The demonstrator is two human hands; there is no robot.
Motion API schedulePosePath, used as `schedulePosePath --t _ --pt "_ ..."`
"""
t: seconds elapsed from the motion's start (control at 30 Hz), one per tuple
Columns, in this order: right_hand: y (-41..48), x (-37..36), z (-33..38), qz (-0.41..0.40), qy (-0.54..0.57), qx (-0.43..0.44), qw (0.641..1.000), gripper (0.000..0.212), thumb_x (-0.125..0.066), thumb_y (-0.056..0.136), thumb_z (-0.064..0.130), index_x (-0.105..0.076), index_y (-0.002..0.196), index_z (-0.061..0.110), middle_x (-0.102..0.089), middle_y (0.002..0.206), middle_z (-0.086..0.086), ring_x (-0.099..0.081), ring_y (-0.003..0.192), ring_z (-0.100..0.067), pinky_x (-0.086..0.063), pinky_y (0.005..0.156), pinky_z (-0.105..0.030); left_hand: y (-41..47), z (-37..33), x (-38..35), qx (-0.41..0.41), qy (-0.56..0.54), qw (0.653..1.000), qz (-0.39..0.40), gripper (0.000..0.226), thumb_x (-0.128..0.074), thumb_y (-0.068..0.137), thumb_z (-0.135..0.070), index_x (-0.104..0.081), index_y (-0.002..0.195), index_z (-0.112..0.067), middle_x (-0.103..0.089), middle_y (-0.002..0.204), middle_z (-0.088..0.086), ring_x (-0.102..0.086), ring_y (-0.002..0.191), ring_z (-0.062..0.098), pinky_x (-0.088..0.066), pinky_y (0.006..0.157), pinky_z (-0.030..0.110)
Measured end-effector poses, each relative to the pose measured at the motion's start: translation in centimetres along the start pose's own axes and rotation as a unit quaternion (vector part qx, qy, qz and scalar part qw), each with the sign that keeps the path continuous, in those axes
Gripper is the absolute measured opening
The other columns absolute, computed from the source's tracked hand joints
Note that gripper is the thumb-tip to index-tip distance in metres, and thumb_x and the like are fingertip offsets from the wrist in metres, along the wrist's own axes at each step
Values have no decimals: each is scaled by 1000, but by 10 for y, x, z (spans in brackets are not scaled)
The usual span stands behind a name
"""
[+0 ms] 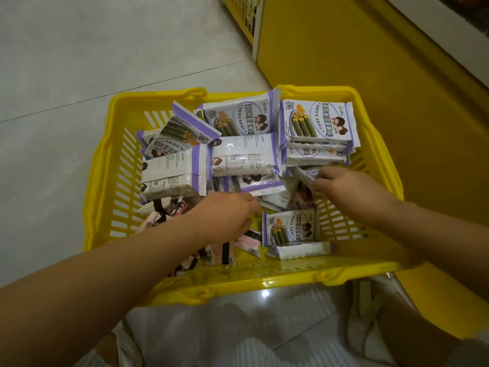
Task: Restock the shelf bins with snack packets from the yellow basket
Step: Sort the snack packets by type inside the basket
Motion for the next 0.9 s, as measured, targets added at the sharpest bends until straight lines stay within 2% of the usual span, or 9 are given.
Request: schedulePosePath --t 0.17,0.33,0.4,0.5,0.57,0.67,0.8,0.87,0.9 --pt "-17 36 -11 -49 59 -17 997 17 -59 88 4 -63 101 15 -60 101 -4 -58 84 -26 -47 62 -35 12 -1 -25 50 -96 991 78 37 -45 97 -30 -49 134 -29 -56 130 -3 -58 107 20 -52 83 39" --pt "-23 73 -4 -132 133 11 982 10 -59 86 2 -65 92 8 -63 91 -8 -58 79 -25 -41 61 -29 15 2 -28 80 -182 977 77 43 -47 97 -26 -43 140 -27 -66 115 0 -62 92 17 -54 80 39" --pt "-20 71 -7 -121 187 7 975 13 -57 86 2 -66 92 11 -61 88 -1 -56 78 -17 -37 64 -26 17 4 -25 91 -193 975 67 46 -47 97 -24 -39 143 -24 -68 107 2 -62 86 17 -54 78 40" --pt "-16 55 -8 -74 228 -11 971 15 -56 86 4 -66 91 14 -53 80 9 -46 67 -2 -31 58 -11 20 9 -23 112 -209 970 56 36 -46 97 -22 -49 133 -17 -67 107 6 -62 92 21 -53 82 40" --pt "-15 44 -12 -49 228 -32 972 13 -57 86 7 -65 89 16 -51 76 13 -45 66 4 -33 58 -6 21 9 -26 122 -205 969 62 31 -46 96 -21 -54 126 -16 -66 103 4 -61 88 19 -53 76 35" --pt "-17 43 -20 -52 213 -60 974 8 -59 83 14 -63 81 20 -57 75 10 -53 68 -7 -43 59 -23 22 12 -31 136 -189 971 54 26 -46 96 -22 -56 120 -17 -59 87 0 -53 72 14 -43 60 28" --pt "-16 43 -19 -65 193 -70 977 7 -59 79 17 -63 76 22 -61 72 7 -56 66 -12 -47 56 -30 23 19 -31 156 -196 967 39 36 -48 95 -23 -49 131 -20 -62 113 5 -56 85 17 -47 70 30" --pt "-10 26 -7 -20 242 -57 968 12 -60 81 15 -62 74 25 -61 69 11 -56 64 -3 -46 54 -25 23 20 -28 160 -200 966 23 47 -50 94 -23 -41 140 -19 -54 131 7 -56 106 22 -50 85 37" --pt "-6 14 -2 10 275 -56 960 16 -61 82 13 -61 74 26 -59 68 13 -55 61 2 -42 51 -16 23 20 -26 161 -203 966 14 52 -51 93 -23 -37 143 -19 -48 139 6 -52 115 23 -48 91 40"
Point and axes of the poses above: each hand's wrist, its own y-axis towards the middle knuckle, its own x-axis out of the back of the hand, z = x × y, the point moved 10 cm from there along y, towards the middle knuckle
